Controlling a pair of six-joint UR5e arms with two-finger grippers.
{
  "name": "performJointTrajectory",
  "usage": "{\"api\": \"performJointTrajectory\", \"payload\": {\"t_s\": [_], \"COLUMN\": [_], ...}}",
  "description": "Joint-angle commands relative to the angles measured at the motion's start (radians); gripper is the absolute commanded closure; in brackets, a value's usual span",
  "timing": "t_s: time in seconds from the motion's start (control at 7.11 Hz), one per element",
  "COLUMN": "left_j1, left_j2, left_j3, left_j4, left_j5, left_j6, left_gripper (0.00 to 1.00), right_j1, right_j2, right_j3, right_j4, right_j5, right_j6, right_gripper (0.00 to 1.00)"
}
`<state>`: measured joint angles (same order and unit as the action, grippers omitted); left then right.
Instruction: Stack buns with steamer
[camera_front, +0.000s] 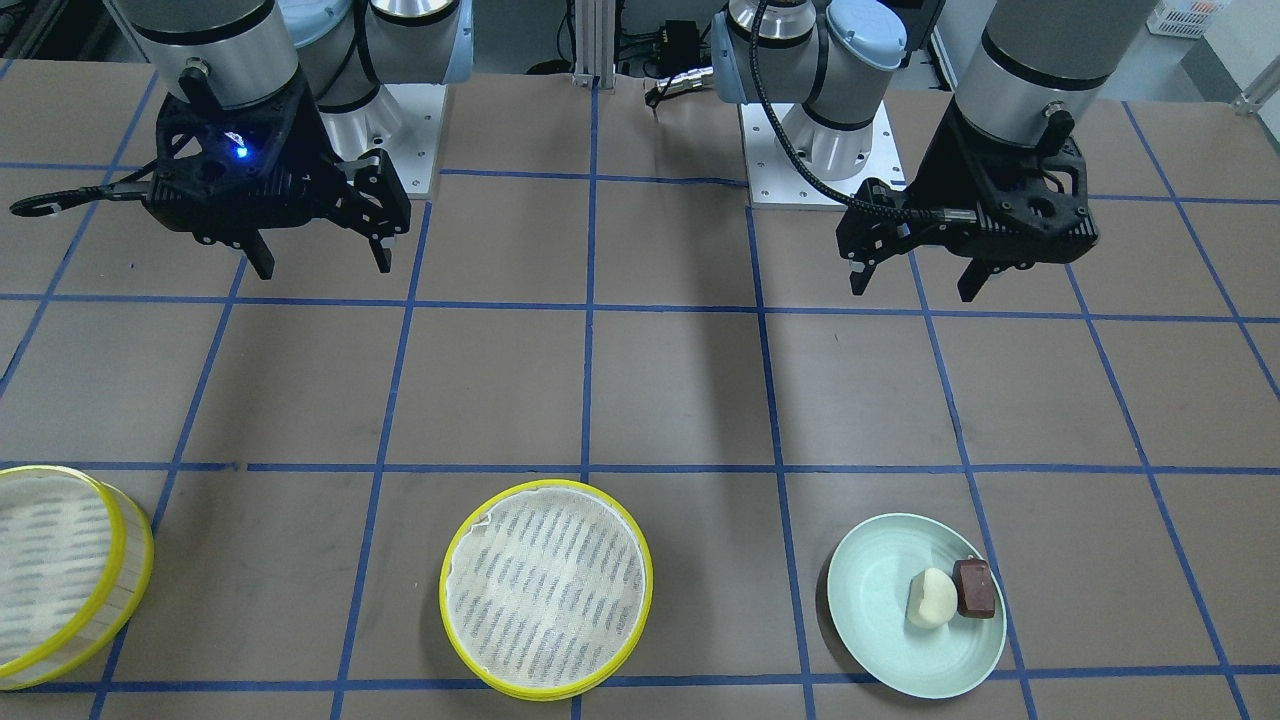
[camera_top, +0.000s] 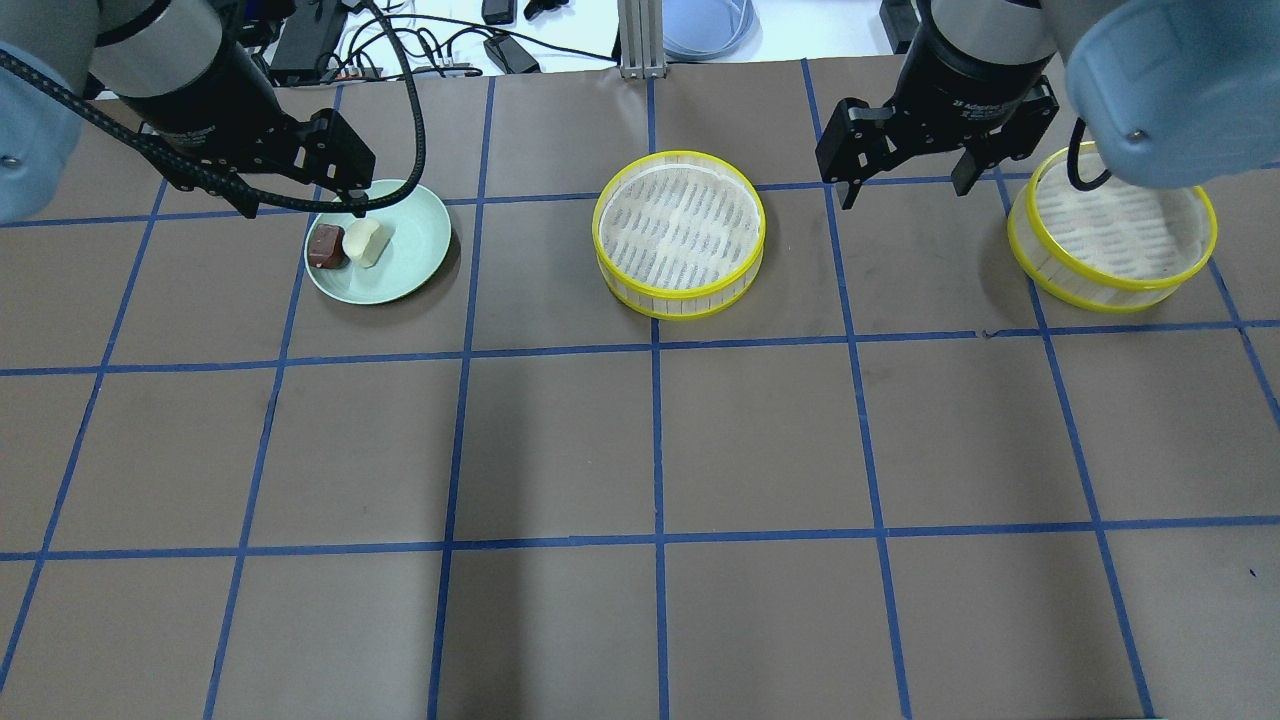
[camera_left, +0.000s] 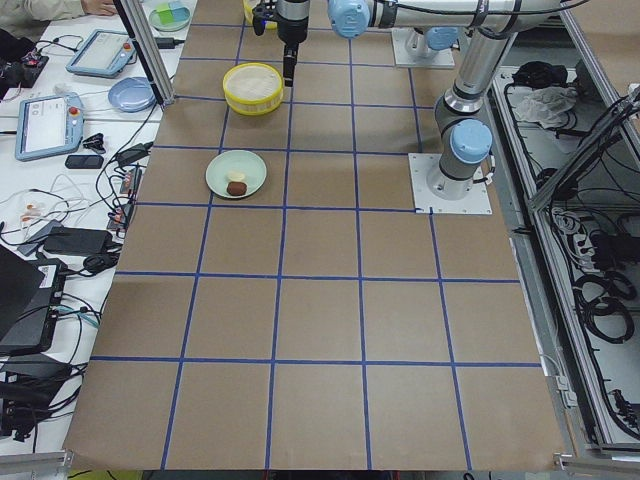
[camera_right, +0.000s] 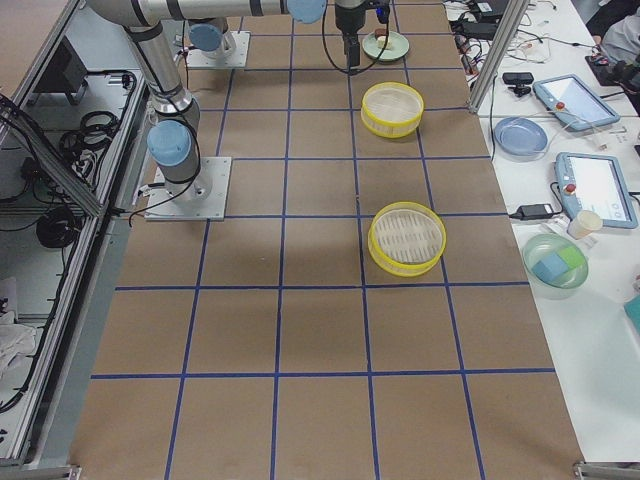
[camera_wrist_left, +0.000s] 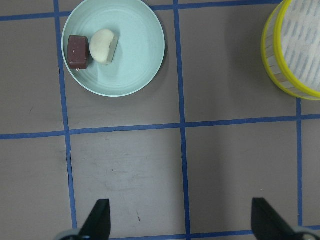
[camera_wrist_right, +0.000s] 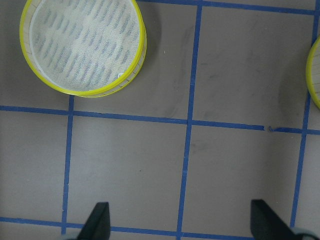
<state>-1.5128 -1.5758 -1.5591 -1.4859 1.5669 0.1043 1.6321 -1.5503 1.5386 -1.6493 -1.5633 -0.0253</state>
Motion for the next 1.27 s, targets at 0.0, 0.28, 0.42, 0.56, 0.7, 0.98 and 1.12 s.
{"api": "performJointTrajectory", "payload": {"t_s": [0.0,0.28,0.42,0.56,0.7,0.98,1.12], "left_j1": [0.0,0.002,0.012,0.017,0.016,0.025,0.037], "left_j2": [0.002,0.002,0.002,0.002,0.006,-0.018,-0.053], "left_j3": [-0.004,-0.004,-0.004,-0.003,0.005,-0.015,-0.018], "left_j4": [-0.013,-0.013,-0.01,-0.001,0.001,0.004,0.053], "left_j5": [0.004,0.004,0.005,0.002,-0.001,0.002,0.004], "left_j6": [0.0,0.0,0.0,0.0,0.0,0.044,0.035], "left_gripper": [0.0,0.0,0.0,0.0,0.0,0.0,0.0], "right_j1": [0.0,0.0,0.0,0.0,0.0,-0.047,-0.127], "right_j2": [0.001,-0.001,-0.001,-0.004,0.001,0.01,0.018], "right_j3": [-0.002,-0.002,-0.005,-0.003,-0.003,-0.012,-0.026], "right_j4": [-0.003,-0.021,-0.035,-0.065,-0.067,-0.067,-0.064], "right_j5": [-0.01,-0.01,-0.003,0.002,0.023,0.026,0.029], "right_j6": [0.001,0.004,0.004,0.001,0.001,-0.002,-0.025], "right_gripper": [0.0,0.0,0.0,0.0,0.0,0.0,0.0]}}
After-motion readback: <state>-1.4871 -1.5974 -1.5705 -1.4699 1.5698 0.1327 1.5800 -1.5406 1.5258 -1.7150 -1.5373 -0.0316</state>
